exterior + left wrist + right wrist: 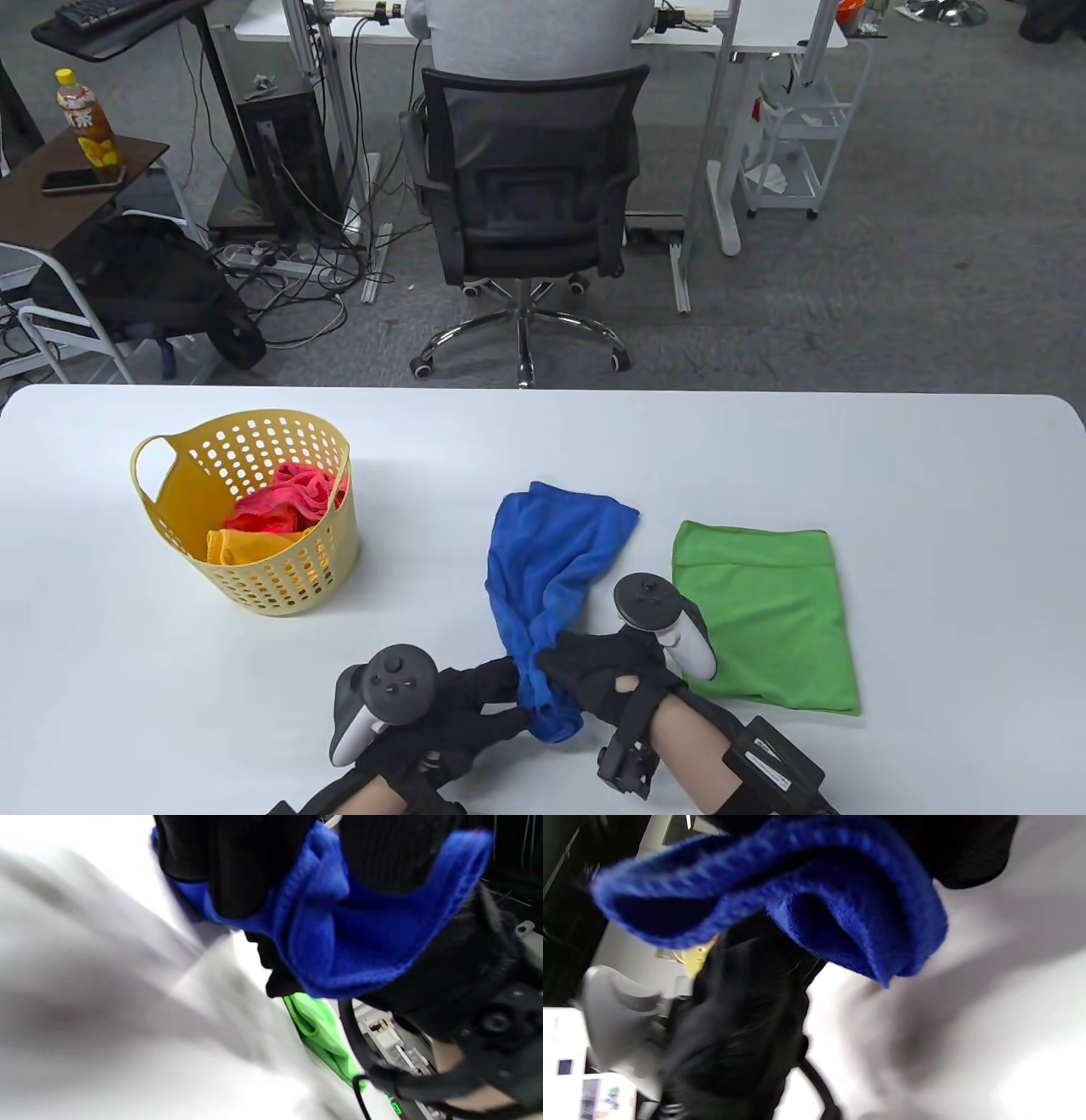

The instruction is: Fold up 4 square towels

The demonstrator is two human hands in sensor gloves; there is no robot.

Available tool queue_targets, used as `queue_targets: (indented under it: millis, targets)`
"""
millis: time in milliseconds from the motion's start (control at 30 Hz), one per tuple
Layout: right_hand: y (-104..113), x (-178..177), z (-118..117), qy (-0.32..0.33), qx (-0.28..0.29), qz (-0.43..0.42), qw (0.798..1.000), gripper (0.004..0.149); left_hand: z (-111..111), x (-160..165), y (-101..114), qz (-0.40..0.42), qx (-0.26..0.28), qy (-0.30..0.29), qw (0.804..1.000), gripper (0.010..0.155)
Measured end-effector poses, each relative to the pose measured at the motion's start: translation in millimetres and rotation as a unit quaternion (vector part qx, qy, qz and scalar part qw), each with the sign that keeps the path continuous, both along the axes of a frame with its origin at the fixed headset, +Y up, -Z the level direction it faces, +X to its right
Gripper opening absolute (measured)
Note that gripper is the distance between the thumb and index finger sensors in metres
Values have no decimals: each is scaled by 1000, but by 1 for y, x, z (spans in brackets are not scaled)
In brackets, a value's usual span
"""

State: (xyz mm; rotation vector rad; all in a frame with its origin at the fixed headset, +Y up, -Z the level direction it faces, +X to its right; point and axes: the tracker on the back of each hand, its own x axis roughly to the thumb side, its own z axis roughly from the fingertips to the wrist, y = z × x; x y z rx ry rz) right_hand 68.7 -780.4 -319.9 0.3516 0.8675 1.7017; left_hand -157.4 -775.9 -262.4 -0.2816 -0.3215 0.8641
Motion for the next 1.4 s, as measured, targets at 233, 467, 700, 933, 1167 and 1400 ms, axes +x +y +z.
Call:
queue_targets:
  millis: [233,467,700,933,1167,1400]
  targets:
    - [-2,11,-10,-18,-26,-12,999,57,-4,-15,5,11,17,53,998,45]
    - [50,38,-6,-193,286,200,917,66,-6,-22,8,25,22,80,996,46]
    - [109,1,48,-136,577,214,776,56,-2,-14,9,28,26,64,997,47]
    - [67,-34,51,21,509,200,837,57,7,-9,18,22,52,69,996,47]
    - [71,0,23,-55,474,60,877,40,1,-15,20,201,-18,-12,979,56]
    - [69,8,9,-17,318,-119,940,39,6,-26,36,20,125,76,989,60]
